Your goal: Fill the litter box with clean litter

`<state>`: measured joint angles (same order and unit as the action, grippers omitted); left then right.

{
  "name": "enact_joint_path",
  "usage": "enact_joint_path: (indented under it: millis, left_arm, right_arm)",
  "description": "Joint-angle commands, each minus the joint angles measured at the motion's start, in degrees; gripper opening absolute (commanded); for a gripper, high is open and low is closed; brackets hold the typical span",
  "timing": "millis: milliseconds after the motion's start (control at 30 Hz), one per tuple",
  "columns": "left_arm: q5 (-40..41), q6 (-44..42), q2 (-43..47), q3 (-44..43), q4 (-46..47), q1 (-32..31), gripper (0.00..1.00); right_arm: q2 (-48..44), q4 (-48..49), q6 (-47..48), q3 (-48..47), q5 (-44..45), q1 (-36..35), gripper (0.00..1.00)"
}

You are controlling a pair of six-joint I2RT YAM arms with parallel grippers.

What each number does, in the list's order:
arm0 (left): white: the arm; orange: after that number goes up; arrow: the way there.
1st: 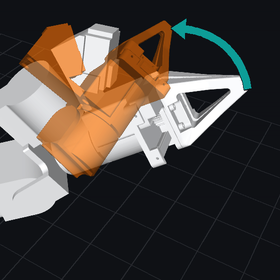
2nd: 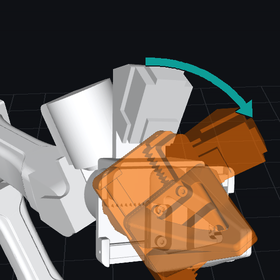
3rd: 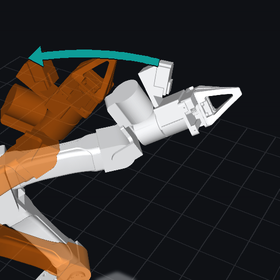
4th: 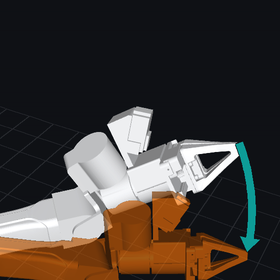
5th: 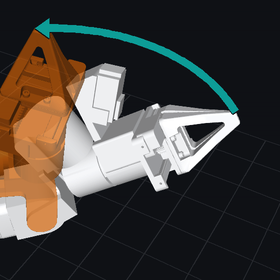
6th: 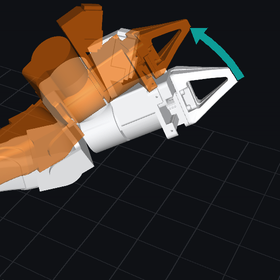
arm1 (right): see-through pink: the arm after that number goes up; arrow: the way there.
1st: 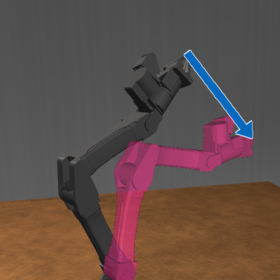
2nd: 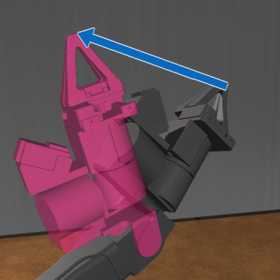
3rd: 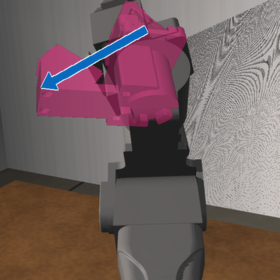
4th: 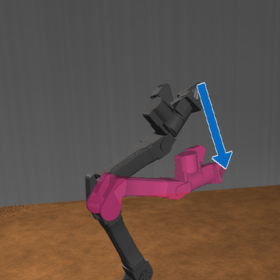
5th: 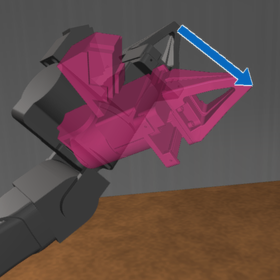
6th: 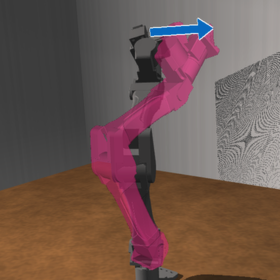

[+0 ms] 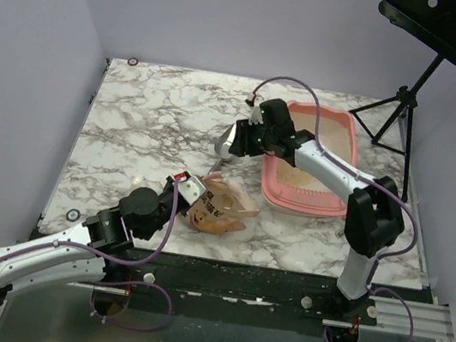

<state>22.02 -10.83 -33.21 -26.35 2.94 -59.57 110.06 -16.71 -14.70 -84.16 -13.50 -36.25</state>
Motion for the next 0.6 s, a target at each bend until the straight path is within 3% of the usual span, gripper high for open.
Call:
enact_joint_path:
  millis: [0, 333, 567]
  left_arm:
    - [0.9, -2.0, 3.1, -1.6, 1.0, 0.2, 0.0]
    - [-2.9, -3.0, 10.4, -6.8, -8.4, 1.2, 0.0]
    - [-1.5, -2.1, 12.1, -11.3, -14.8, 1.3, 0.0]
  right_arm:
    - [-9.9, -1.3, 3.0, -1.9, 1.0, 0.1, 0.56]
    - [-31.2, -6.0, 12.2, 11.2, -6.9, 0.0, 0.59]
    - [-49.4, 5.5, 16.9, 33.3, -16.7, 0.0, 0.67]
